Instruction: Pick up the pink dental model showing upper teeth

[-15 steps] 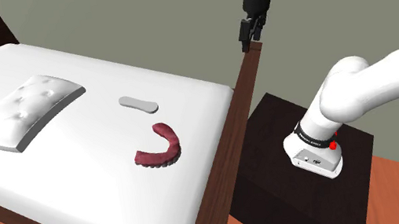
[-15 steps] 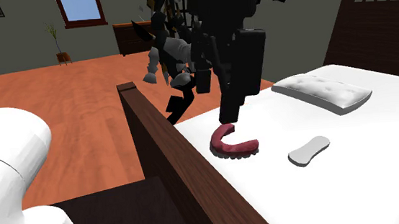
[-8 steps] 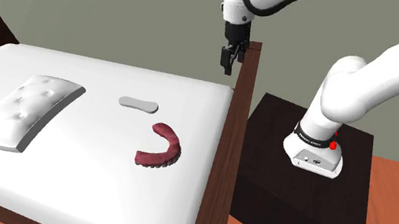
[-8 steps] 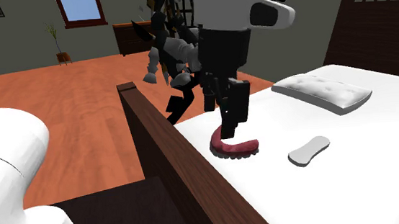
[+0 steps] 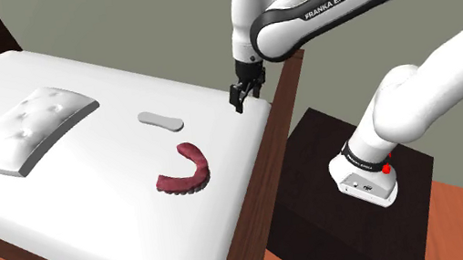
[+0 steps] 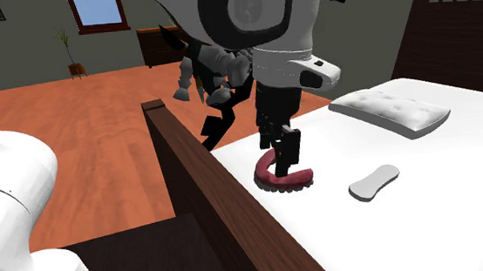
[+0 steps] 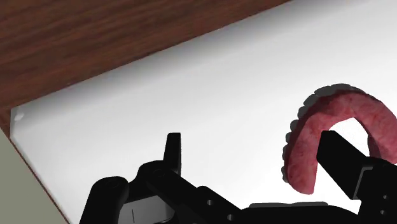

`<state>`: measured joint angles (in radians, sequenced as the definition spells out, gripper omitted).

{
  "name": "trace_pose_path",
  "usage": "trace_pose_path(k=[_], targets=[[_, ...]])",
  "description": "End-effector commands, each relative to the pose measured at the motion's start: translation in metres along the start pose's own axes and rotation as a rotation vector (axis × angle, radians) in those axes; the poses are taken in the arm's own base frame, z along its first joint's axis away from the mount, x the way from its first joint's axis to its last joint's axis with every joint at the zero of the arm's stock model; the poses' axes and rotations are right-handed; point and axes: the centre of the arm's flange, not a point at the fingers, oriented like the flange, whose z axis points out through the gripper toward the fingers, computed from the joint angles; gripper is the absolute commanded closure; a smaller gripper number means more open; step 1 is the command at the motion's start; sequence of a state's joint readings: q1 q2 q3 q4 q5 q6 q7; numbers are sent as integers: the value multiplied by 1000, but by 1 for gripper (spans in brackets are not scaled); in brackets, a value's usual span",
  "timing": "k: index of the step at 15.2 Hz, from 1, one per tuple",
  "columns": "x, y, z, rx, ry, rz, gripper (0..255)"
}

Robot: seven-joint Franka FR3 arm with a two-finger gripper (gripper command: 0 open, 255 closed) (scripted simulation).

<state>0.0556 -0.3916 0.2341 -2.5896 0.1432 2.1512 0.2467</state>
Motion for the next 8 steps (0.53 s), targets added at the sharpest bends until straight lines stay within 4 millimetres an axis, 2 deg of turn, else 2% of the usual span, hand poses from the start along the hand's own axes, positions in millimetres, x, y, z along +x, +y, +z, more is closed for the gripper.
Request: trace_pose_path(k=[1, 8], targets=[[10, -17, 19, 4, 7, 12, 0], [46, -69, 84, 12, 24, 52, 0]])
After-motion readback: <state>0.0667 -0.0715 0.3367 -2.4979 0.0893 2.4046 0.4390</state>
